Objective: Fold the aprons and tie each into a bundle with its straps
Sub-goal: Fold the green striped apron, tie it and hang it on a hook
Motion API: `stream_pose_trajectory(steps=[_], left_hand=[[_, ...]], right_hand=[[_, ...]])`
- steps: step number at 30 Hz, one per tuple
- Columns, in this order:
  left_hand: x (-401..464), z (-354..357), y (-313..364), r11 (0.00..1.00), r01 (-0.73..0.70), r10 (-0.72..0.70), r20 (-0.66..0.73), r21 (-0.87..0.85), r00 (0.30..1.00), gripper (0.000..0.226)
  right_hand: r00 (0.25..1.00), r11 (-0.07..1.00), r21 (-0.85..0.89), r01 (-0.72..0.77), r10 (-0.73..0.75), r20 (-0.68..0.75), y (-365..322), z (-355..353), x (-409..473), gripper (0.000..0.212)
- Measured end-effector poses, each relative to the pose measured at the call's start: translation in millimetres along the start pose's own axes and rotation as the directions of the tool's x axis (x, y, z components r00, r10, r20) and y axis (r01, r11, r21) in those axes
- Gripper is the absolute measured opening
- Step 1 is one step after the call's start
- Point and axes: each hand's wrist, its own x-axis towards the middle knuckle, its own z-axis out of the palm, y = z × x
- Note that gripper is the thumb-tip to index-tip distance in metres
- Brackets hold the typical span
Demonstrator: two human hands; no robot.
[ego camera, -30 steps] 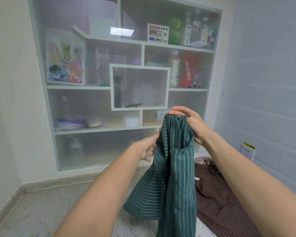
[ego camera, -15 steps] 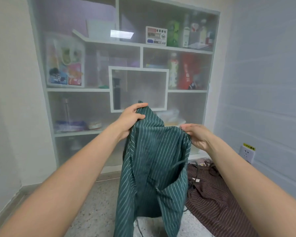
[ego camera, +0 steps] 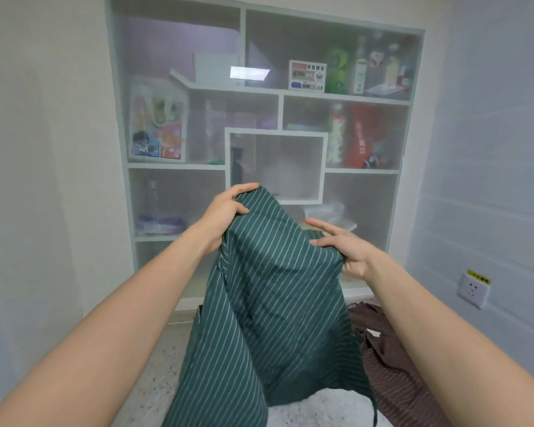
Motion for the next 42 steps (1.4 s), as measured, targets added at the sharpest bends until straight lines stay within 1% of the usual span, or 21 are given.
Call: stream_pose_trajectory(steps=[1,2,3,5,7,9,11,14,16,18,20,23,26,28,32,34,37,40,42], left_hand=[[-4,-4,2,1.0,0.009,-0.009,0.0,0.011,1.0,0.061],[-7,-12,3,0.999,0.016,-0.017,0.005,0.031,1.0,0.062],[-11,-19,4,0.998,0.022,-0.023,0.022,0.057,0.999,0.063],[-21,-35,5,0.992,0.03,-0.037,0.059,0.122,0.998,0.066],[-29,-47,8,0.965,0.021,-0.04,0.067,0.26,0.997,0.072],[-34,-52,8,0.921,0.035,-0.058,0.049,0.388,0.997,0.074],[-33,-52,3,0.873,0.075,-0.105,0.036,0.482,0.994,0.079],[-30,-54,-13,0.744,0.139,-0.212,0.034,0.653,0.977,0.086],[-28,-57,-27,0.665,0.155,-0.263,0.035,0.73,0.964,0.089],[-20,-65,-44,0.617,0.158,-0.281,0.028,0.771,0.959,0.094],[-9,-76,-66,0.564,0.158,-0.295,0.018,0.81,0.955,0.1],[15,-95,-105,0.447,0.14,-0.319,0.011,0.883,0.948,0.107],[42,-117,-150,0.355,0.151,-0.339,-0.024,0.923,0.941,0.112],[64,-132,-181,0.334,0.179,-0.364,-0.049,0.925,0.93,0.113],[119,-164,-246,0.319,0.217,-0.431,-0.062,0.922,0.9,0.106],[150,-181,-279,0.302,0.219,-0.459,-0.059,0.928,0.886,0.102],[190,-199,-325,0.305,0.194,-0.477,-0.026,0.933,0.878,0.1],[227,-216,-377,0.334,0.171,-0.485,0.013,0.927,0.875,0.098],[240,-222,-413,0.356,0.176,-0.487,0.022,0.918,0.873,0.094]], right_hand=[[0.993,0.994,-0.047,0.101,-0.104,-0.063,-1,1,0,0.062],[0.975,0.979,-0.084,0.183,-0.192,-0.109,-2,1,-2,0.073],[0.958,0.962,-0.106,0.252,-0.264,-0.115,-3,0,-4,0.078],[0.931,0.927,-0.142,0.348,-0.36,-0.068,-5,-1,-7,0.078],[0.922,0.909,-0.182,0.374,-0.386,-0.037,-8,-2,-6,0.078],[0.931,0.89,-0.293,0.348,-0.366,-0.006,-9,3,2,0.082],[0.943,0.86,-0.4,0.315,-0.333,0.027,-7,9,13,0.085],[0.961,0.798,-0.547,0.255,-0.272,0.052,0,19,27,0.088],[0.97,0.725,-0.653,0.219,-0.233,0.068,8,26,36,0.091],[0.972,0.645,-0.732,0.219,-0.207,0.108,19,33,53,0.094],[0.97,0.563,-0.792,0.235,-0.187,0.155,33,40,76,0.097],[0.964,0.409,-0.874,0.263,-0.153,0.218,57,47,120,0.099],[0.967,0.272,-0.928,0.253,-0.088,0.238,83,57,172,0.102],[0.975,0.195,-0.956,0.221,-0.051,0.215,103,64,210,0.103],[0.984,0.123,-0.977,0.173,0.015,0.177,147,79,294,0.095],[0.986,0.111,-0.983,0.146,0.064,0.154,168,85,337,0.093],[0.985,0.11,-0.988,0.111,0.122,0.124,195,90,389,0.09],[0.985,0.105,-0.992,0.063,0.156,0.079,223,93,434,0.087],[0.977,0.12,-0.993,0.016,0.211,0.041,244,93,454,0.081]])
